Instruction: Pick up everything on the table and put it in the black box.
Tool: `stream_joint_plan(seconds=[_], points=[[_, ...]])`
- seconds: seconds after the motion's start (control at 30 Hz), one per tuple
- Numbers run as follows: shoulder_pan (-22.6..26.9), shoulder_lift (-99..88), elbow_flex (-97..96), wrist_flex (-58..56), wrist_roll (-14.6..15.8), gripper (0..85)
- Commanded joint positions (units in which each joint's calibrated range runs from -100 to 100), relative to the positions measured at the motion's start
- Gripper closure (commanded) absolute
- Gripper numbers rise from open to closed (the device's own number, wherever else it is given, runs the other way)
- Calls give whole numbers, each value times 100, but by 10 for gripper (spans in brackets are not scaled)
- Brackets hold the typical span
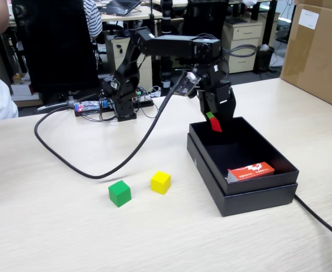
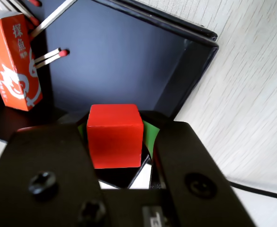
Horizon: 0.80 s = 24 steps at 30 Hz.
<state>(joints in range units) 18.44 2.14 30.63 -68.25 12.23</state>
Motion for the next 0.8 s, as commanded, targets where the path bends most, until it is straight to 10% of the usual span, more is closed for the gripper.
stream_joint_plan(seconds=[0.0, 0.37, 0.57, 0.77], points=[[-34, 10, 473, -30, 29, 847], [-112, 1284, 555, -30, 68, 845], [-63, 1479, 346, -56, 68, 473], [-54, 125, 102, -56, 68, 403]])
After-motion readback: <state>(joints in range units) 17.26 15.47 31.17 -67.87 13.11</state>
